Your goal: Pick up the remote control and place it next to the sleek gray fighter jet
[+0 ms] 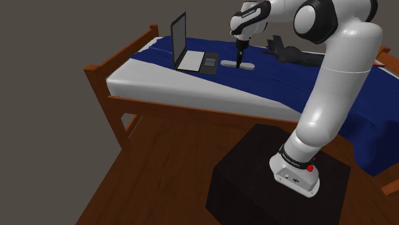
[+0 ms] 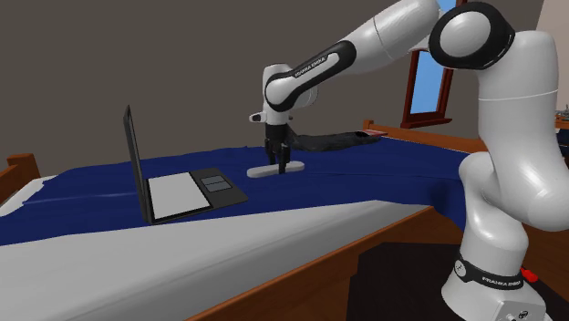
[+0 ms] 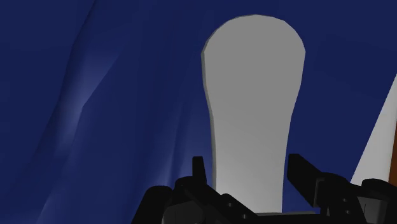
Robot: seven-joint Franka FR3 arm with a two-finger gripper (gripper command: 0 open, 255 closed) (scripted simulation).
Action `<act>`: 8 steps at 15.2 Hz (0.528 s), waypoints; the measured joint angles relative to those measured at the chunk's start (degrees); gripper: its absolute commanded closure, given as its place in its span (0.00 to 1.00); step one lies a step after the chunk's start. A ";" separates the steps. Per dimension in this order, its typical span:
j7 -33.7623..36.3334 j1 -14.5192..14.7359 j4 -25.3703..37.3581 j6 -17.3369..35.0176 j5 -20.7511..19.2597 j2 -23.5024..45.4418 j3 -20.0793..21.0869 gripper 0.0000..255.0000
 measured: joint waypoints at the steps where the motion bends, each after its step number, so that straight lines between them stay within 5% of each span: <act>1: 0.09 0.03 0.50 -0.77 -0.17 -0.29 -0.04 1.00; 8: 0.50 0.12 4.06 -5.65 -1.00 -1.77 -0.27 1.00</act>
